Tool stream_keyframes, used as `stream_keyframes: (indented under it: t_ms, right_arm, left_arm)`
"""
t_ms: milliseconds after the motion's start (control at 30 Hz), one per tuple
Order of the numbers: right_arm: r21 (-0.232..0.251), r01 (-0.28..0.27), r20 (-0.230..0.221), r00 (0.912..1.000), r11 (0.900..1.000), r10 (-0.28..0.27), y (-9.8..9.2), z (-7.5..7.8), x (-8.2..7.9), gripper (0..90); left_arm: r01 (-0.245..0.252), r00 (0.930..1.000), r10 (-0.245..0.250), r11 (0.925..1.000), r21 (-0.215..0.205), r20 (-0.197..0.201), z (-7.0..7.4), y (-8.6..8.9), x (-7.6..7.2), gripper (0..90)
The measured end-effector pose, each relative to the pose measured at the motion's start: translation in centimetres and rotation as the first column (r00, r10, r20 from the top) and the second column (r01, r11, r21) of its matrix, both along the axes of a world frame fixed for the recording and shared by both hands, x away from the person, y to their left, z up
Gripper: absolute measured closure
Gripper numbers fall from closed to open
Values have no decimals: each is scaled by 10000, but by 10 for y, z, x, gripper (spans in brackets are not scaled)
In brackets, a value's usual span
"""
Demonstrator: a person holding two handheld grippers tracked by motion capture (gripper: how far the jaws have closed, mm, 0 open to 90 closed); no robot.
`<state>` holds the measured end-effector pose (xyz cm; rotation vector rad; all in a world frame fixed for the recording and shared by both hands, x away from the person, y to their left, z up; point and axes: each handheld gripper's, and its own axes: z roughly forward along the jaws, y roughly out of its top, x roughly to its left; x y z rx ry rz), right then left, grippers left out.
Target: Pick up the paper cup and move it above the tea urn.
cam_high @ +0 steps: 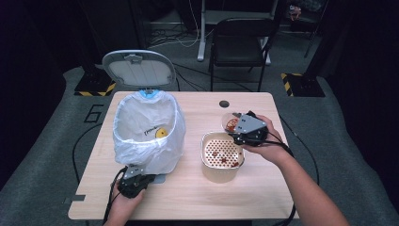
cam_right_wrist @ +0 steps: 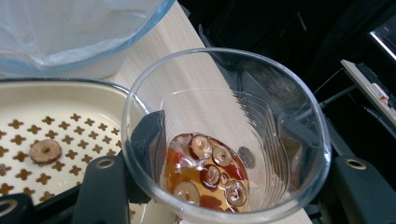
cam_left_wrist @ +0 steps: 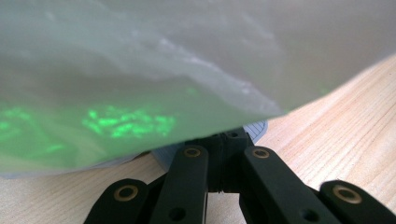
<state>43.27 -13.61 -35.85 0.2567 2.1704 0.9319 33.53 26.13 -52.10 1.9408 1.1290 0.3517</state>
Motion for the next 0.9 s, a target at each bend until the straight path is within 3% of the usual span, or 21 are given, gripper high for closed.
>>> stream_keyframes:
  t_ms: [200, 233, 367, 467, 667, 900]
  right_arm:
    - [-376, -344, 348, 9988, 9987, 358, 2, -2, 2, 389]
    - [-433, -396, 368, 9985, 9983, 412, 3, -2, 1, 390]
    - [-774, -529, 647, 9962, 9956, 580, 5, -4, -4, 390]
    - [-1257, -673, 874, 9931, 9898, 787, 7, -5, -7, 391]
    - [-1457, -781, 1030, 9903, 9862, 937, 8, -7, -10, 393]
    - [-2156, -840, 1589, 9800, 9729, 1198, 11, -10, -17, 394]
  left_arm:
    - [21, 10000, -21, 10000, 54, -26, 0, 1, 0, 900]
    - [81, 9998, -84, 9998, 157, 205, 0, 1, 1, 900]
    - [30, 10000, -30, 9999, 110, 27, 0, 0, -1, 900]
    - [29, 10000, -29, 9999, 112, 28, 0, 0, -1, 900]
    - [5, 10000, -6, 9999, 168, 50, 0, -1, -1, 900]
    - [-30, 10000, 29, 9998, 197, 58, 0, -1, -1, 900]
